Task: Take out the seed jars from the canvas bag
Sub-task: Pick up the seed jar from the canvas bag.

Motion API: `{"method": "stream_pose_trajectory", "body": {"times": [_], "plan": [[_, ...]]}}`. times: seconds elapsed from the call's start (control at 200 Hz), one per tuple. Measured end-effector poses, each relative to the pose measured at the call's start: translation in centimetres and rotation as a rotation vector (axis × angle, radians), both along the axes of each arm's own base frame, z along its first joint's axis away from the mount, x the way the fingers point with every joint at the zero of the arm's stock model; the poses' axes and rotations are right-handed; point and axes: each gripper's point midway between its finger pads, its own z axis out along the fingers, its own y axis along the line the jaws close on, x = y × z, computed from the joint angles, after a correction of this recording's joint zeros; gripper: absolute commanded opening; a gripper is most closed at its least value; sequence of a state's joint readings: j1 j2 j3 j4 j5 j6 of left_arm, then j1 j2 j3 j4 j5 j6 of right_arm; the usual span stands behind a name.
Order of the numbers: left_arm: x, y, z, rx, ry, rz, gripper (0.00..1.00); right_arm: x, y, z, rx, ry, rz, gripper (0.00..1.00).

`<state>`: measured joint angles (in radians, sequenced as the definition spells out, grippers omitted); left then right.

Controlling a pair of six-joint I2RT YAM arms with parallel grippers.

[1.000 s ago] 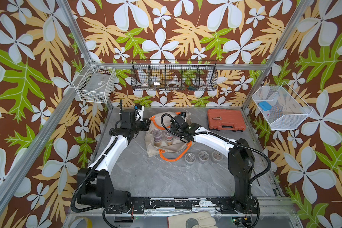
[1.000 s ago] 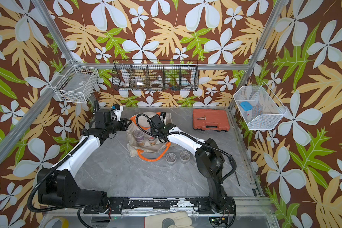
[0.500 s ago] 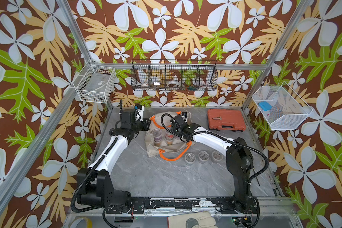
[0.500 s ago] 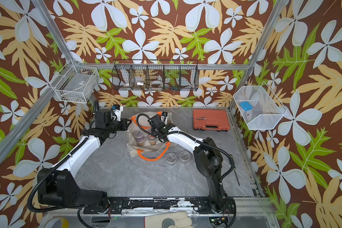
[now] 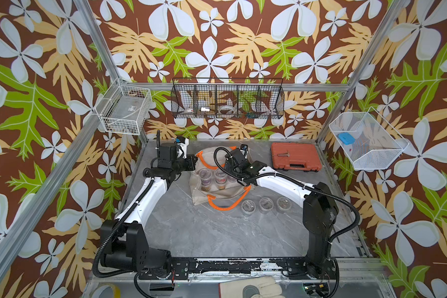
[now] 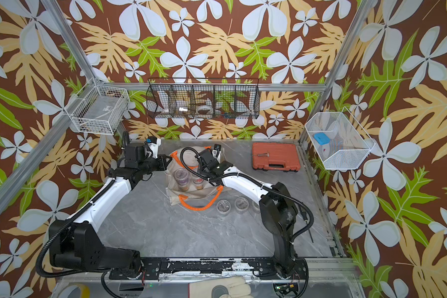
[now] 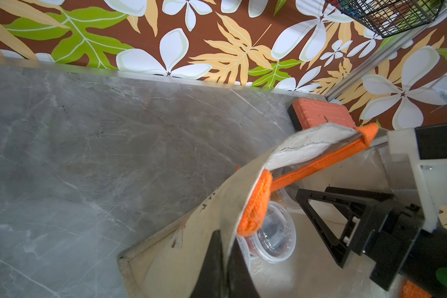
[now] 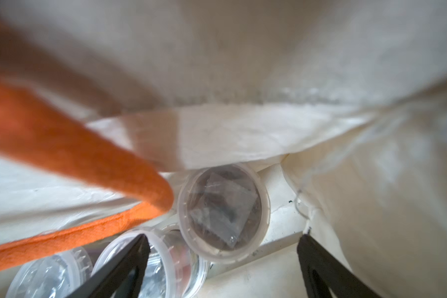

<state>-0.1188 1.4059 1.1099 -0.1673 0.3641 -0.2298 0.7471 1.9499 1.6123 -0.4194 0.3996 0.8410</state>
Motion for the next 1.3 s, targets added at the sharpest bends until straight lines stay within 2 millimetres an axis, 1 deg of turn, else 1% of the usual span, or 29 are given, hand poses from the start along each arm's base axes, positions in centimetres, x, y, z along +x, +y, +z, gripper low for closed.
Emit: {"method": "stream_pose_trajectory", "body": {"times": [0.205,0.34,0.425,0.495,0.681,0.756,0.881,1.001,1.151,1.201,1.296], "plan": [[0.0,0.0,0.0,0.0,0.0,0.0,0.0,0.5,0.5,-1.1,-0.012,0.014,-0.007,0.88],[0.0,0.0,0.0,0.0,0.0,-0.001,0.0,0.6,0.2,-1.8,-0.029,0.02,-0.018,0.88],[0.0,0.0,0.0,-0.001,0.0,-0.002,0.0,0.7,0.2,-1.9,-0.034,0.021,-0.023,0.83],[0.0,0.0,0.0,-0.001,0.001,-0.002,0.0,0.7,0.1,-2.0,-0.036,0.023,-0.026,0.82],[0.0,0.0,0.0,-0.002,0.0,-0.003,0.0,0.9,0.1,-2.3,-0.045,0.024,-0.033,0.87],[0.0,0.0,0.0,-0.002,0.0,-0.003,0.0,1.0,0.1,-2.5,-0.049,0.022,-0.036,0.87],[0.0,-0.1,0.0,-0.002,0.0,-0.003,0.0,1.2,0.2,-2.7,-0.052,0.022,-0.038,0.8],[0.0,-0.1,0.0,-0.002,0.0,-0.003,0.0,1.2,0.2,-2.7,-0.048,0.02,-0.04,0.75],[0.0,-0.1,0.0,-0.002,0.0,-0.003,0.0,1.1,0.1,-2.6,-0.047,0.017,-0.037,0.72],[0.0,-0.1,0.0,-0.002,0.0,-0.003,0.0,1.0,0.2,-2.3,-0.045,0.013,-0.034,0.71],[0.0,-0.1,0.0,-0.002,0.0,-0.003,0.0,0.6,0.5,-1.2,-0.049,-0.008,-0.019,0.7]]}}
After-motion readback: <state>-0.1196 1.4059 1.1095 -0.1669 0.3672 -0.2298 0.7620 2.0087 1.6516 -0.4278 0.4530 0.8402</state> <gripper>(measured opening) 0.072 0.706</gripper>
